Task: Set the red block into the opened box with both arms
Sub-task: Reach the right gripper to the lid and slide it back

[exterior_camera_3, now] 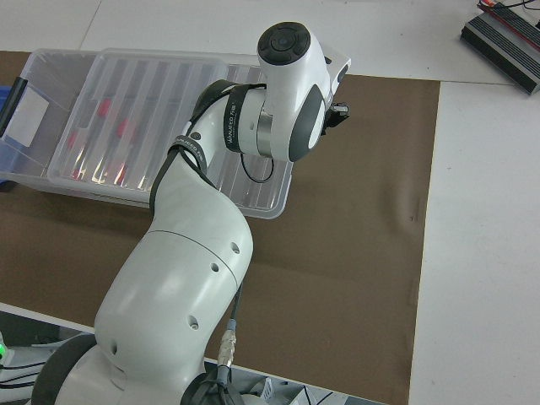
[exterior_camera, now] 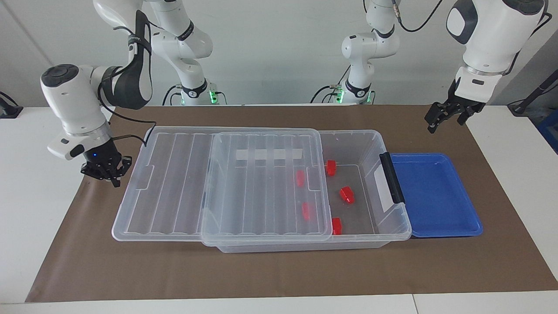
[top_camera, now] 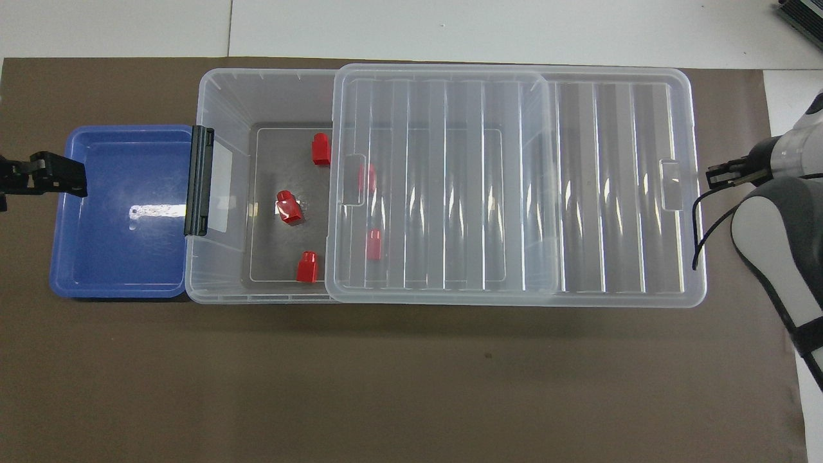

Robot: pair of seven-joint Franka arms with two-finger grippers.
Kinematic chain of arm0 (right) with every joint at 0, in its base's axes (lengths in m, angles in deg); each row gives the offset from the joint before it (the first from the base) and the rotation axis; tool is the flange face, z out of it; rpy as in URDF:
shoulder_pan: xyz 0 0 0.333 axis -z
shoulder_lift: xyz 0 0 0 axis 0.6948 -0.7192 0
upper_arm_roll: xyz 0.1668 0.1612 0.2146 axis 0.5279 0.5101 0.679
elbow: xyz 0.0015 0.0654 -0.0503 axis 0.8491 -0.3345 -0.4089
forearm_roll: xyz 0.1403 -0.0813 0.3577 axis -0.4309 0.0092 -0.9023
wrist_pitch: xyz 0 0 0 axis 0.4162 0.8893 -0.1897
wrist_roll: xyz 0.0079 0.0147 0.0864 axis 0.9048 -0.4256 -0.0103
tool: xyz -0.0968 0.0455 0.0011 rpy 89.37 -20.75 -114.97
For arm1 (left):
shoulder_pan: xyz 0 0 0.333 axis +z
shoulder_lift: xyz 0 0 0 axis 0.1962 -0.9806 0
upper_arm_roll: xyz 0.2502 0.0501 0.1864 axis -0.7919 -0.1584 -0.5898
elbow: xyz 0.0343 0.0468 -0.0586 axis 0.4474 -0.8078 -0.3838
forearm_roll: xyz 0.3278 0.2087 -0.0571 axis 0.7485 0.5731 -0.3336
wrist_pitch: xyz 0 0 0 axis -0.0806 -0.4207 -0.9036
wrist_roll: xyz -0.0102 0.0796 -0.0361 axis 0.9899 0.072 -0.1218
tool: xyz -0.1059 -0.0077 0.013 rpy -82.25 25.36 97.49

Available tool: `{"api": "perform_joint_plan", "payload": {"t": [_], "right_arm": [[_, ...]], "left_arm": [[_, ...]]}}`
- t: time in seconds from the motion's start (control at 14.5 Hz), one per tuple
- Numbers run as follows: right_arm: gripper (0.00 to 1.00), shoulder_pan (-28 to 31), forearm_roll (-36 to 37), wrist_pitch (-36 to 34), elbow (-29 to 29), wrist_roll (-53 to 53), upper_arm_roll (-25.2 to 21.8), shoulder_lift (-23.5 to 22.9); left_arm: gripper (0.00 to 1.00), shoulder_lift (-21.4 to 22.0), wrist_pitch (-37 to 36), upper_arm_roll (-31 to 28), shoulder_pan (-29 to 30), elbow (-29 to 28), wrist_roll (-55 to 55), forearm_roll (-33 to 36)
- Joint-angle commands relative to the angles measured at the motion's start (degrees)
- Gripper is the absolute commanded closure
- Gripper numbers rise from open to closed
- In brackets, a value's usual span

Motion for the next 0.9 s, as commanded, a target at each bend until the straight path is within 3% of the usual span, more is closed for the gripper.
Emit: {"api": "perform_joint_plan", "payload": {"t": [0.0, 0.28, 0.83], "right_arm": [[1.00, -1.22, 0.13, 0.72, 0.46, -1.83, 0.28, -0.33], [1.00, -2.28, -0.31, 1.69, 0.46, -4.64, 0.28, -0.42], [1.00, -7.20, -0.48, 2.13, 0.55, -11.24, 0.28, -0.77]], "left_arm": [[0.00, 0.64, -0.52, -0.17, 0.09, -0.84, -2.77, -0.77], [0.00, 0.73, -0.52, -0.26, 1.23, -1.28, -9.52, -1.03], [0.00, 1.08, 0.71, -0.17, 0.53, -1.81, -10.25, -3.58]]}}
